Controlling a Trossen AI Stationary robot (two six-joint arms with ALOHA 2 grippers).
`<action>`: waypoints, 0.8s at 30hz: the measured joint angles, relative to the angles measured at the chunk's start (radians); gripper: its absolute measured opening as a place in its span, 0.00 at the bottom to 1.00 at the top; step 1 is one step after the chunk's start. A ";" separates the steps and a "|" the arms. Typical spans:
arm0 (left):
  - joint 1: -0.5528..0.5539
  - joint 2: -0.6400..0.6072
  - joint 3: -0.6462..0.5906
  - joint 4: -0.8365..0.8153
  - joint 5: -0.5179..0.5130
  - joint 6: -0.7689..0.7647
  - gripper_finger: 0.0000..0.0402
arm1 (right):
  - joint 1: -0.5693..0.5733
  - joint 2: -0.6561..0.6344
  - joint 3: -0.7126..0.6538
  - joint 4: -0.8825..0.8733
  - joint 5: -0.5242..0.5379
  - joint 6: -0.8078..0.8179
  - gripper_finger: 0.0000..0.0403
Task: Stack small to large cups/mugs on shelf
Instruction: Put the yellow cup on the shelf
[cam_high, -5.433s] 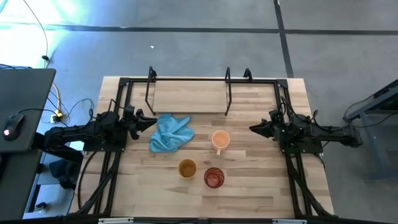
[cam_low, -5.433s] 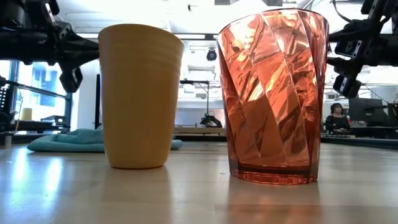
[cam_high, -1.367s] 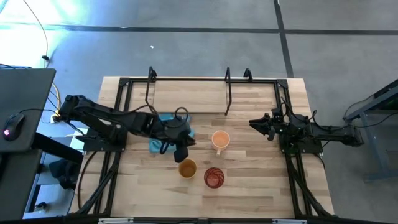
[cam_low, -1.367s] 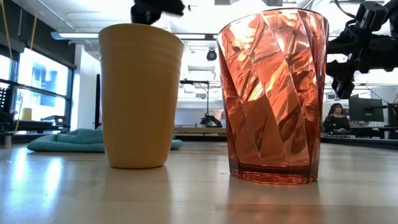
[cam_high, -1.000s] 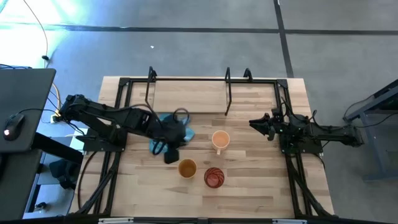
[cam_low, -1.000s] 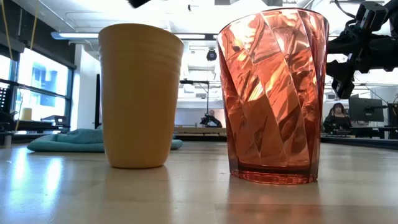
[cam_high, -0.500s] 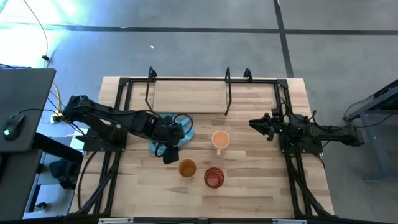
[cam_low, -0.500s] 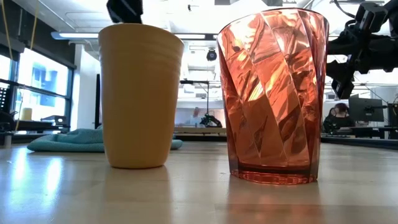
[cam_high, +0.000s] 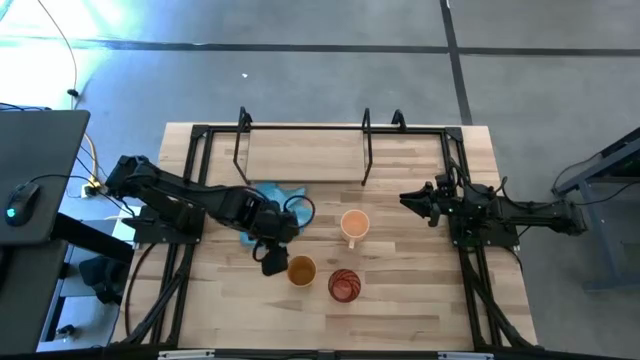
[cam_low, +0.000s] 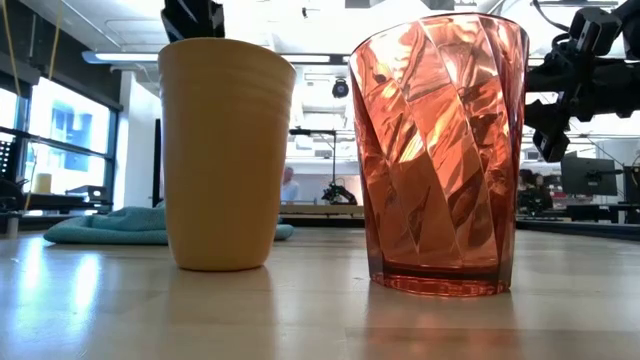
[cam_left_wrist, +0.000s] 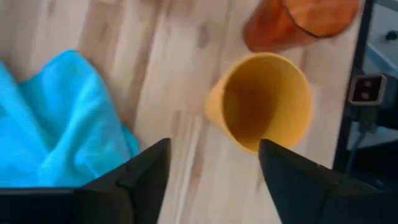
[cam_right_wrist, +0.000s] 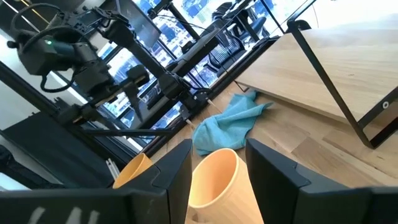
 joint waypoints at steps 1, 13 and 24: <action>-0.007 0.000 0.002 0.003 0.002 0.005 0.52 | 0.000 0.000 0.000 0.000 0.000 0.000 0.35; -0.048 0.000 0.002 0.060 -0.109 0.018 0.44 | 0.000 0.000 0.000 0.000 -0.001 -0.015 0.35; -0.049 0.112 0.003 0.112 -0.087 -0.012 0.54 | 0.001 0.007 0.000 -0.002 -0.021 -0.014 0.35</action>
